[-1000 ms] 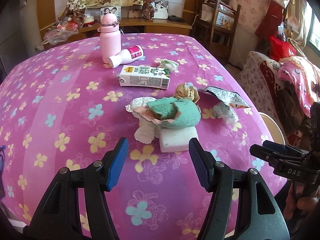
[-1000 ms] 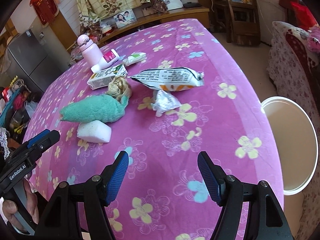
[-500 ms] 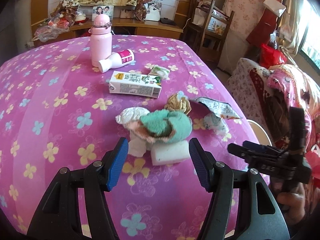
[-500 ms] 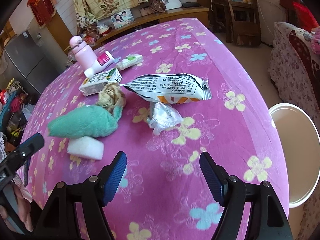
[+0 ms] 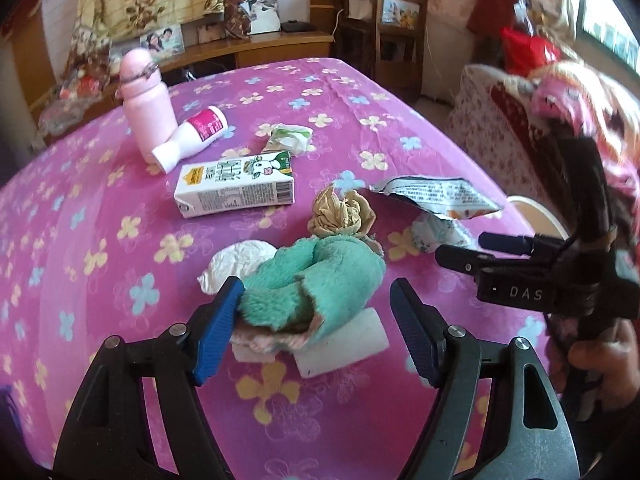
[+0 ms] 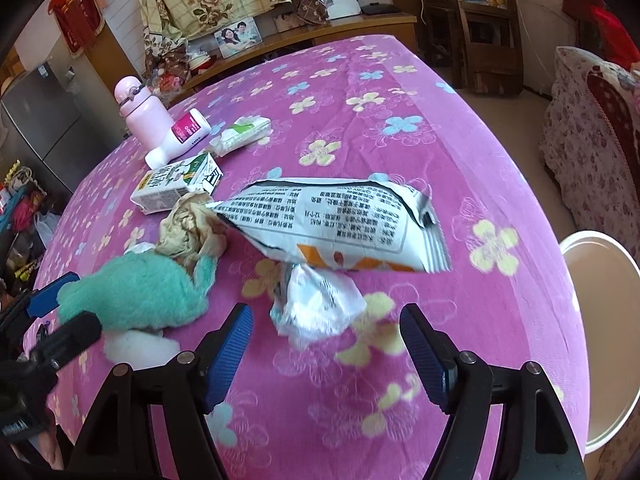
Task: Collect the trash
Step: 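Grasp the green cloth with the left tool while the right tool grasps the white-green wrapper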
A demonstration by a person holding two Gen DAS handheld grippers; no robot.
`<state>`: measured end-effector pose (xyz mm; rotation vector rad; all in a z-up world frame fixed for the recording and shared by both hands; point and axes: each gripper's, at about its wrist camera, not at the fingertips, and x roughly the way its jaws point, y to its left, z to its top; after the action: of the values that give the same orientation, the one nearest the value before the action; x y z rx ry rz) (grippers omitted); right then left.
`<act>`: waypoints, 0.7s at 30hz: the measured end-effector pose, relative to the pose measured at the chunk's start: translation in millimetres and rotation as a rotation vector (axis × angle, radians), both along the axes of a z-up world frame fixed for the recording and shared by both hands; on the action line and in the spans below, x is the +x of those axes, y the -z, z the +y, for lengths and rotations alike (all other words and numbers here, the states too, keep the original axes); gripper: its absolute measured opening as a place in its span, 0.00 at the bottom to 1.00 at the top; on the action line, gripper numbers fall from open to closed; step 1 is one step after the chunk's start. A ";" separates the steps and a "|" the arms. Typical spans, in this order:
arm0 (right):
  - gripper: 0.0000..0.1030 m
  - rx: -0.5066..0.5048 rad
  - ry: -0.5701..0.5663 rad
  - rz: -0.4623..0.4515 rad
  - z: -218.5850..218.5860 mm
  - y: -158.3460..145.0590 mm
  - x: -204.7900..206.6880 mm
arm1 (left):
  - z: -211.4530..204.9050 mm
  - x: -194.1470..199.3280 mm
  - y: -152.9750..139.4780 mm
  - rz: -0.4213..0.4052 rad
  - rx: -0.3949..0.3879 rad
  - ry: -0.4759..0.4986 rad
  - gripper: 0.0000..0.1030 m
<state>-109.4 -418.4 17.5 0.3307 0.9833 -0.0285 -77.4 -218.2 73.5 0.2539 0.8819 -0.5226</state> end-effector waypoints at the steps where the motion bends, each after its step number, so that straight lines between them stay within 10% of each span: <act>1: 0.72 0.002 -0.002 -0.005 0.4 1.6 2.8 | -3.8 0.3 1.8 -0.013 0.024 0.001 0.72; 4: 0.68 -0.008 -0.004 -0.026 0.6 4.4 7.2 | -9.6 2.3 7.9 -0.010 0.042 0.015 0.71; 6: 0.37 -0.011 -0.014 -0.037 1.5 4.7 8.8 | -8.9 5.3 12.0 0.004 0.047 0.000 0.50; 9: 0.26 0.008 -0.042 -0.038 2.3 4.3 5.9 | -1.6 9.8 11.2 0.036 0.008 -0.010 0.35; 21: 0.24 0.127 -0.142 -0.105 12.6 -32.4 -57.2 | 32.7 -9.7 -37.6 0.096 -0.163 -0.023 0.25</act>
<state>-166.5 -405.8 49.9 0.3740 0.9046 0.1796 -87.1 -185.6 111.2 0.0705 0.9291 -0.5856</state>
